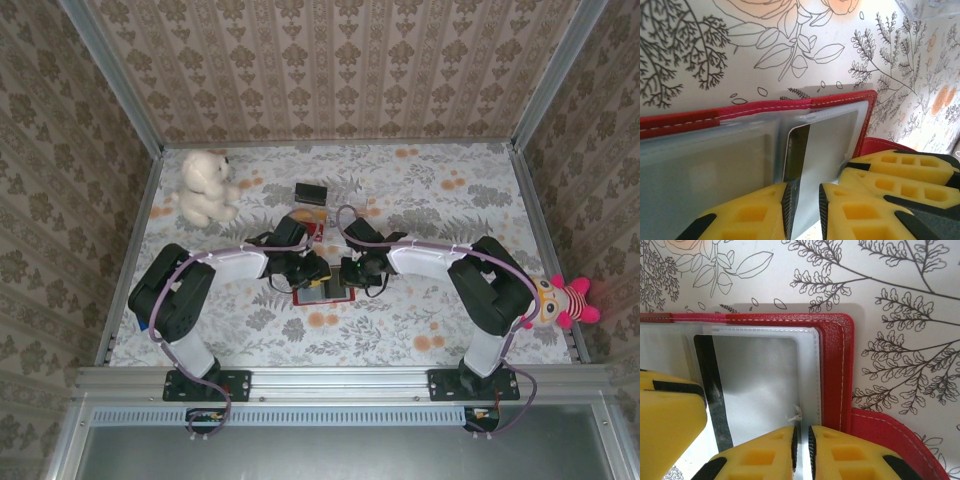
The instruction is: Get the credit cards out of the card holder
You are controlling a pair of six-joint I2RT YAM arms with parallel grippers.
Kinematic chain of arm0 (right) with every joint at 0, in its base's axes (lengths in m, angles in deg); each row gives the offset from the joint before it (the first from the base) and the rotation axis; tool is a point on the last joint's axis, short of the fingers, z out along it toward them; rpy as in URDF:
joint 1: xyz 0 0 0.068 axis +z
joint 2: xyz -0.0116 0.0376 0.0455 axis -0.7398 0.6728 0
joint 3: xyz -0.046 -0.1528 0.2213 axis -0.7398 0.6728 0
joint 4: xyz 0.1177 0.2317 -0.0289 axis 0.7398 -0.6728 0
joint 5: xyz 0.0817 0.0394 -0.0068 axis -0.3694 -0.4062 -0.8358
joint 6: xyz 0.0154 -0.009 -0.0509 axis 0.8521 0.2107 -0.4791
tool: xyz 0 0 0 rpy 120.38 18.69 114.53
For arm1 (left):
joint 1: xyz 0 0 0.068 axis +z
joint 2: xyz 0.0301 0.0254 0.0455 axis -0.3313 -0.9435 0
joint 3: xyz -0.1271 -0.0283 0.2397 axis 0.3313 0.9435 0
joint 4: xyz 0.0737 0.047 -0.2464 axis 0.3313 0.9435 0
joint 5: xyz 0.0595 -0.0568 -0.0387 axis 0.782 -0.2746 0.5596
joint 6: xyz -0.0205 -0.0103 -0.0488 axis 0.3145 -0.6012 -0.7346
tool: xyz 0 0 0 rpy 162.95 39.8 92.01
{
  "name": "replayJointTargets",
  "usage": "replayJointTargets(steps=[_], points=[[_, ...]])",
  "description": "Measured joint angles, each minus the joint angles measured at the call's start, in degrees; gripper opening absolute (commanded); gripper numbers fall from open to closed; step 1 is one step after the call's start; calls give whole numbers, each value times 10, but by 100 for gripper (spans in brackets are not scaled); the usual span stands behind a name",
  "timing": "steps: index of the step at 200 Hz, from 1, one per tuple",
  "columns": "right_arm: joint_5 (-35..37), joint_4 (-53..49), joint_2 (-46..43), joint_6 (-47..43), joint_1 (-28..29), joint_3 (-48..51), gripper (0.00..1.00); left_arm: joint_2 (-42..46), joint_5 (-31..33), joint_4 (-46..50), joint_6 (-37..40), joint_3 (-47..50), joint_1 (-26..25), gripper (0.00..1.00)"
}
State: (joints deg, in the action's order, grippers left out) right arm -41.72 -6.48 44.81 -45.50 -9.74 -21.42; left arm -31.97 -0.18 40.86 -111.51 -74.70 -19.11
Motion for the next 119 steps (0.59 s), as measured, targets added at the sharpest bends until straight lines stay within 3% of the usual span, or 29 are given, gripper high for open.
replayJointTargets(steps=[119], points=[[-17,13,3,1,-5,4,17,2,-5,-6,7,13,10,25]])
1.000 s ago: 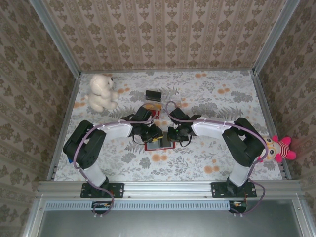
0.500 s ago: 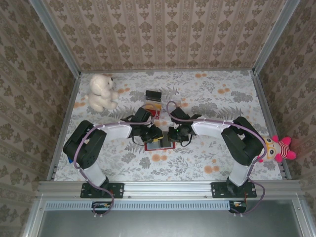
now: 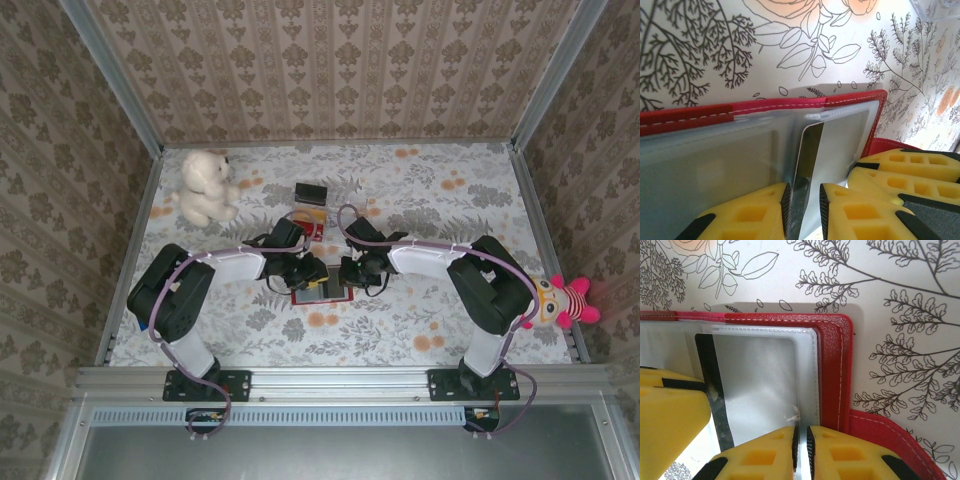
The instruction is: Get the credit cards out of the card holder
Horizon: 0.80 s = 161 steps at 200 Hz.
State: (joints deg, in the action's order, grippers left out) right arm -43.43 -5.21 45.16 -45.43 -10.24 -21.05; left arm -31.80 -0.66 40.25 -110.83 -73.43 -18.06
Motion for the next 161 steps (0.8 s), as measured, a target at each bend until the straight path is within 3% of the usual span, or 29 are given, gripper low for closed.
replayJointTargets(steps=[61,117,161], points=[[-8,1,1,0,-3,0,17,0,-5,1,16,0,0,29],[-11,4,3,0,-4,0,17,-3,13,70,55,-31,-3,32],[-13,4,3,0,-5,1,16,-19,14,75,66,-45,-10,28]])
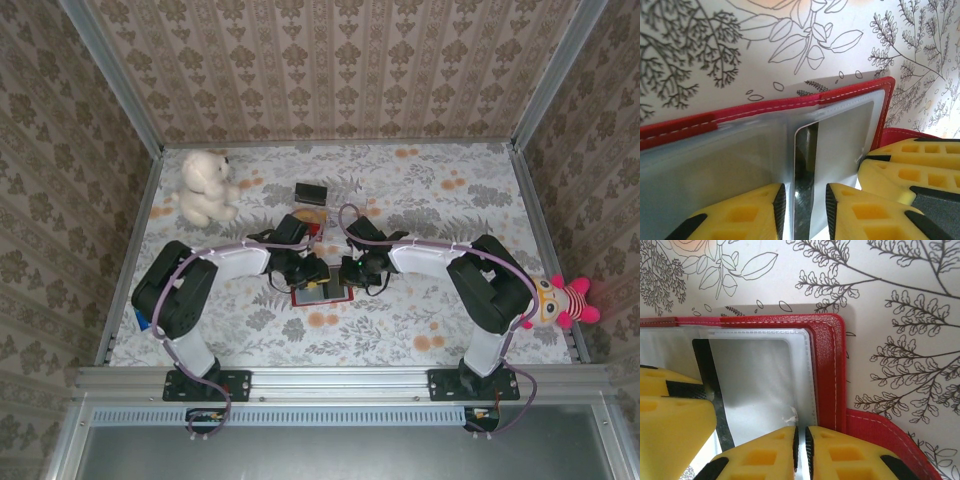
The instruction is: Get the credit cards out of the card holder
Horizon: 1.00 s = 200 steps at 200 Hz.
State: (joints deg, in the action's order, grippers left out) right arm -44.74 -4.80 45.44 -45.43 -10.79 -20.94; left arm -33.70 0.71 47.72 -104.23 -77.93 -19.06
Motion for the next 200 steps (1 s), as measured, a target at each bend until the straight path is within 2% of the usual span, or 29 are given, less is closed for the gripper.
replayJointTargets(steps=[52,118,200], points=[[0,0,0,0,0,0,16,-4,-1,-1,5,-2,-2,21],[0,0,0,0,0,0,16,0,-3,-3,7,4,3,8],[-4,3,0,0,-4,2,16,51,-1,15,25,33,25,5]])
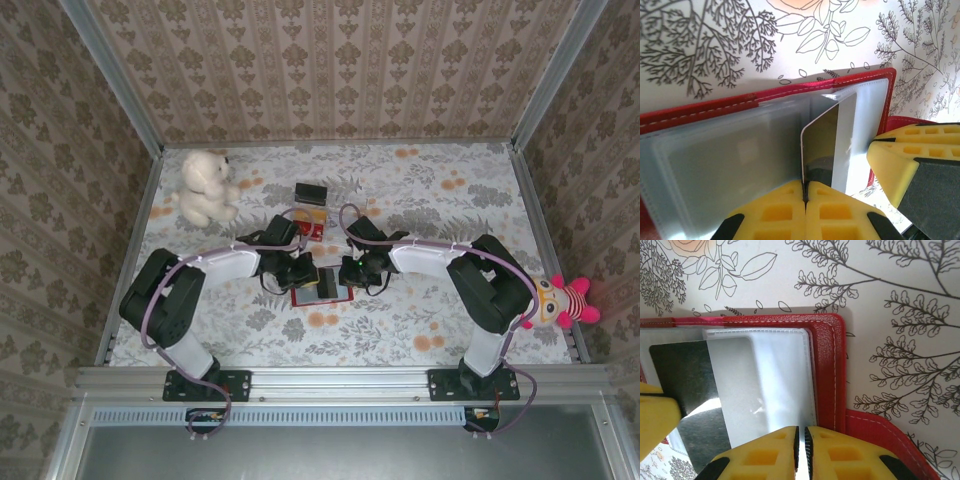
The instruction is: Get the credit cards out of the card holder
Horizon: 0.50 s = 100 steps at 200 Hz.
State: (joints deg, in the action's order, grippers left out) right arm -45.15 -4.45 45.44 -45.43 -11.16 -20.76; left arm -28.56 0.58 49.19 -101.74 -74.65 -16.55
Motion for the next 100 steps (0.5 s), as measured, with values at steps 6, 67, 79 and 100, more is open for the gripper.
replayJointTargets(steps=[6,67,79,100], points=[[-1,1,0,0,0,0,16,2,0,0,0,1,0,5],[-14,35,-57,-20,-1,33,15,4,0,0,2,2,0,4],[-23,49,-63,-24,-1,33,13,4,0,0,2,2,0,4],[-45,65,-53,-29,0,33,11,4,0,0,2,2,1,4]])
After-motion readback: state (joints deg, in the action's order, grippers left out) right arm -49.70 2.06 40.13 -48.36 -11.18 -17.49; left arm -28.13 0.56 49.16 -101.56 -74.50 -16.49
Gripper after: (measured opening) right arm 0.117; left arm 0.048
